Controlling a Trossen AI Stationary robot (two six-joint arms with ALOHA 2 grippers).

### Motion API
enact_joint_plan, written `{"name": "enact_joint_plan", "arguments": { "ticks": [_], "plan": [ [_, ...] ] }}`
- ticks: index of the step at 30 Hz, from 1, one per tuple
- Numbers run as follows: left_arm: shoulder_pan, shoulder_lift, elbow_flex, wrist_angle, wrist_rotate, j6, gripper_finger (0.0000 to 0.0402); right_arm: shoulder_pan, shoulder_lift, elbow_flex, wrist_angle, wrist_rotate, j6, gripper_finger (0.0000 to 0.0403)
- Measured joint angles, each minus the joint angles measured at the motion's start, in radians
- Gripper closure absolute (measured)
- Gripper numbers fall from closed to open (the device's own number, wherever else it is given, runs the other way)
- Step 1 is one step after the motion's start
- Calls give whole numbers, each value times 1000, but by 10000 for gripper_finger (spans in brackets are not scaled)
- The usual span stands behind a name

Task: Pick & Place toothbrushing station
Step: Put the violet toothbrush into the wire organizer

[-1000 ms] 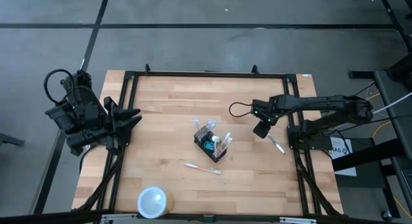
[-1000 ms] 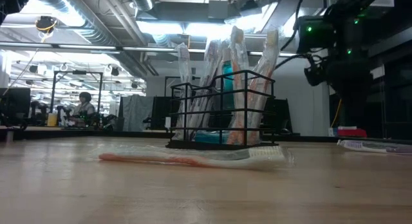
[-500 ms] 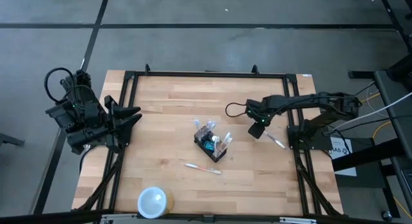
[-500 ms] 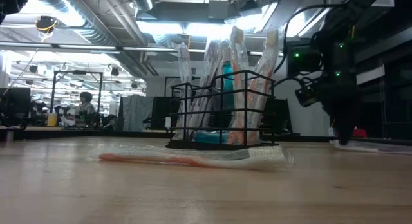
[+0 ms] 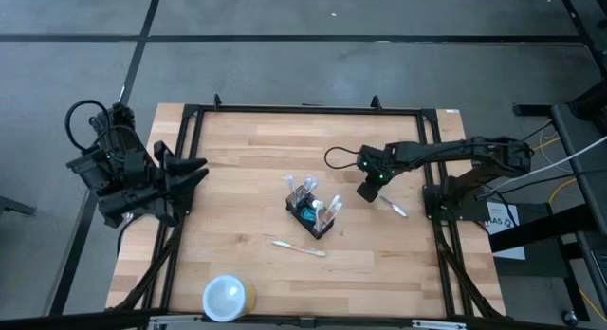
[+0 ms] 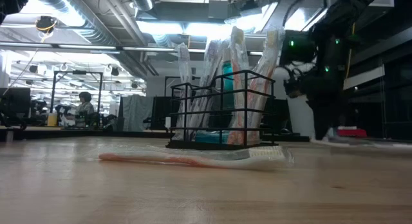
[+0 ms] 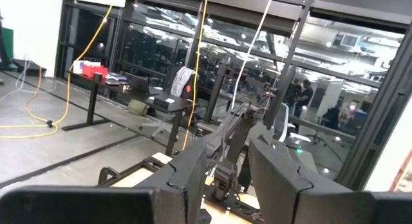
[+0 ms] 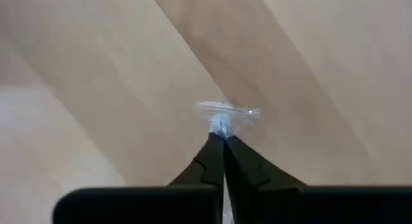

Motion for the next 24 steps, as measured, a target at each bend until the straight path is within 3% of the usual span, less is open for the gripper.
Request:
{"name": "enact_joint_plan", "arguments": {
  "ticks": [5,14,17,20,24],
  "plan": [
    [-12,0,0,0,0,-6,288,102,-106,89,0,109,97,400],
    [-17,0,0,0,-3,29,288,411,-352,297,-14,610,357,401],
    [-17,0,0,0,-3,37,288,547,-360,338,137,780,326,402],
    [-18,0,0,0,-3,39,288,673,-335,346,407,935,172,402],
    [-34,0,0,0,-3,39,288,763,-250,345,638,999,12,402]
  ]
}}
